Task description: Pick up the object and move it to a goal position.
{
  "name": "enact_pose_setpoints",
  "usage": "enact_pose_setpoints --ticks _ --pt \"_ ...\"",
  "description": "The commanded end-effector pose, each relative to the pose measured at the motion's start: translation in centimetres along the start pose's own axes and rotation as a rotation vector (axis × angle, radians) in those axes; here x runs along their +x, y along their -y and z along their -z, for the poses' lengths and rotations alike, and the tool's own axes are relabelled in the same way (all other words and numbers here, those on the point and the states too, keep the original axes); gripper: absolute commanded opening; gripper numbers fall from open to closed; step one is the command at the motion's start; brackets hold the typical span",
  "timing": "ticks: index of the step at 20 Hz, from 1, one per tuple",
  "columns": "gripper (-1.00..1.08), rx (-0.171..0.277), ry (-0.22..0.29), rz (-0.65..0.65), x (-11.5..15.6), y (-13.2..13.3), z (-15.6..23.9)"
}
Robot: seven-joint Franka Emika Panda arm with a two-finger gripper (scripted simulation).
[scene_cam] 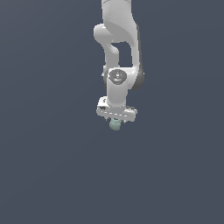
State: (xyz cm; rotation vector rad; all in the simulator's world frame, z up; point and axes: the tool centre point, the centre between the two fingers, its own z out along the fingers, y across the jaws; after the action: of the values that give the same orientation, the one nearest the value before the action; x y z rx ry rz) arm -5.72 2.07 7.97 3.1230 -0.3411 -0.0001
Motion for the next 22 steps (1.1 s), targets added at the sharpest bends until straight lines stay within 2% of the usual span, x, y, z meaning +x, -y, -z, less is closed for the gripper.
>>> enact_pose_setpoints --ticks 1,11,12,22 --pt "1.00 0.000 0.001 -0.001 -0.1 0.0 -1.1" --pt "1.00 0.000 0.000 -0.003 -0.1 0.0 -4.0" --pt "-1.00 0.000 0.000 -0.003 -0.1 0.0 -4.0" --pt "-1.00 0.000 0.000 -0.003 -0.1 0.0 -3.9"
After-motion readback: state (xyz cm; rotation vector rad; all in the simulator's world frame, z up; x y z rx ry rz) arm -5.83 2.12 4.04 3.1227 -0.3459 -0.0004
